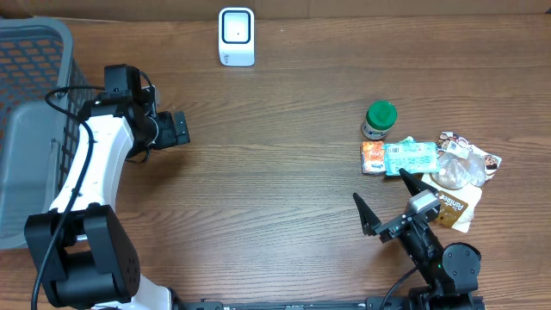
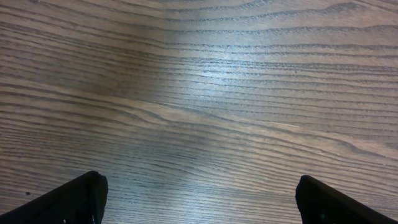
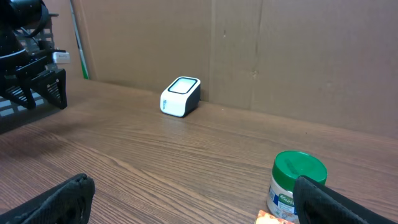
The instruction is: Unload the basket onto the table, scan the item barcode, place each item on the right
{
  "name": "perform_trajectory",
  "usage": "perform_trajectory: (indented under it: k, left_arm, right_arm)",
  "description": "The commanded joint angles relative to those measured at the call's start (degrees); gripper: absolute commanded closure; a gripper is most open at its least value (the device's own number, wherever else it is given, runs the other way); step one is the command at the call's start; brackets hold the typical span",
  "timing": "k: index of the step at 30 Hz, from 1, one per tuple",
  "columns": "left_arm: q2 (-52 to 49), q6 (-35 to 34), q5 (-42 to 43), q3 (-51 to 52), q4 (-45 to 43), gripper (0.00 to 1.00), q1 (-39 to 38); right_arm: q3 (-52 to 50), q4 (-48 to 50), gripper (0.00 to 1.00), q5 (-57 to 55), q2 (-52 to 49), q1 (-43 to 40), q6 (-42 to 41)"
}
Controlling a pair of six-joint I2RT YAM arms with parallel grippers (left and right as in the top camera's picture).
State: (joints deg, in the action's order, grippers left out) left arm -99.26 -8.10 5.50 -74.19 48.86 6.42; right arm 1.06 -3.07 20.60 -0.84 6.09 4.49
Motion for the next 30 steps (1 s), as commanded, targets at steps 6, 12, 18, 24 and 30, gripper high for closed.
perform_trajectory:
  k: [6,12,18,24,30]
  left_arm:
    - [-0.50,0.42,0.02,0.24,-0.04,0.00,-0.04]
    - [-0.48,0.42,0.04,0.24,-0.07,0.00,-0.04]
    - [-0.48,0.42,0.02,0.24,-0.07,0.00,-0.04]
    - [0.90,0.42,0.02,0.24,-0.04,0.00,-0.07]
    - [8.94,0.42,0.02,0.24,-0.04,0.00,-0.46]
  right_arm:
    - [-0.61,0.00,0.00,0.04,0.68,0.33,-0.15]
    - [-0.61,0.00,0.00,0.04,0.68,0.33,-0.15]
    - [-0.61,0.00,0.00,0.04,0.68,0.33,-0.15]
    - [-0.61,0.00,0.00,0.04,0.68,0.33,-0.15]
    - [-0.61,0.00,0.00,0.04,0.68,0.33,-0.15]
